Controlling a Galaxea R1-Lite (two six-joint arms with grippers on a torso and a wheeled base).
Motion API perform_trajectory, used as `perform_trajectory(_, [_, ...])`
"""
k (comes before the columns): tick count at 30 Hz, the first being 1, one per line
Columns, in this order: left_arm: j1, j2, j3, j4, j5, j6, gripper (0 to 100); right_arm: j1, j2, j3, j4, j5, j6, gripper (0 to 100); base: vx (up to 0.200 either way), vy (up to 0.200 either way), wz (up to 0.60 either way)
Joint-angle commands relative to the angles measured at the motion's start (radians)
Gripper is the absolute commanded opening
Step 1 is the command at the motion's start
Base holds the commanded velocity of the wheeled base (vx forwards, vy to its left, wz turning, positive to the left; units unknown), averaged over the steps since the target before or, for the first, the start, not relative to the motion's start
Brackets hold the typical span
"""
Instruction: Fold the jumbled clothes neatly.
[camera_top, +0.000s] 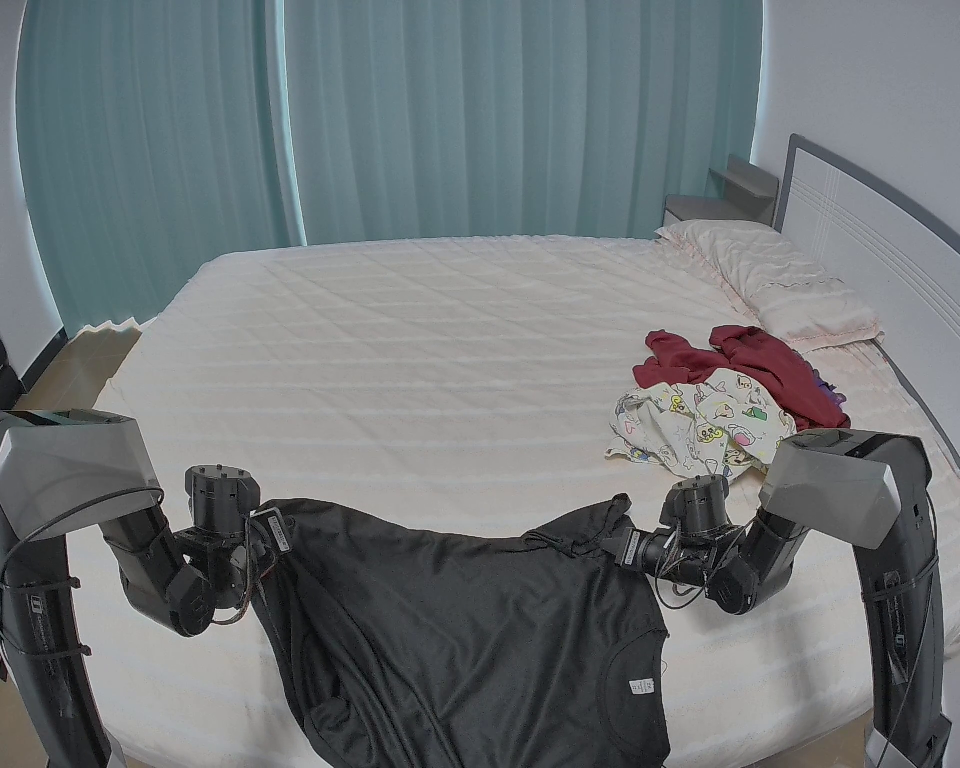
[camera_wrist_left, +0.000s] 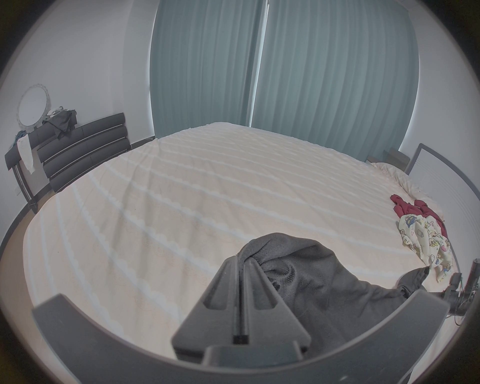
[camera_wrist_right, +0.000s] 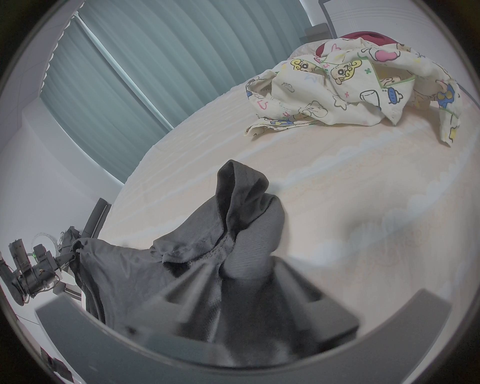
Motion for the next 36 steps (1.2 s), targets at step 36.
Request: perform_trajectory(36, [0.113,0.09,-0.274,0.003,-0.003,0.011,0,-0.096,-0.121,-0.46,-0.186,-0.184,-0.081,0,0.0,0.0,0.0])
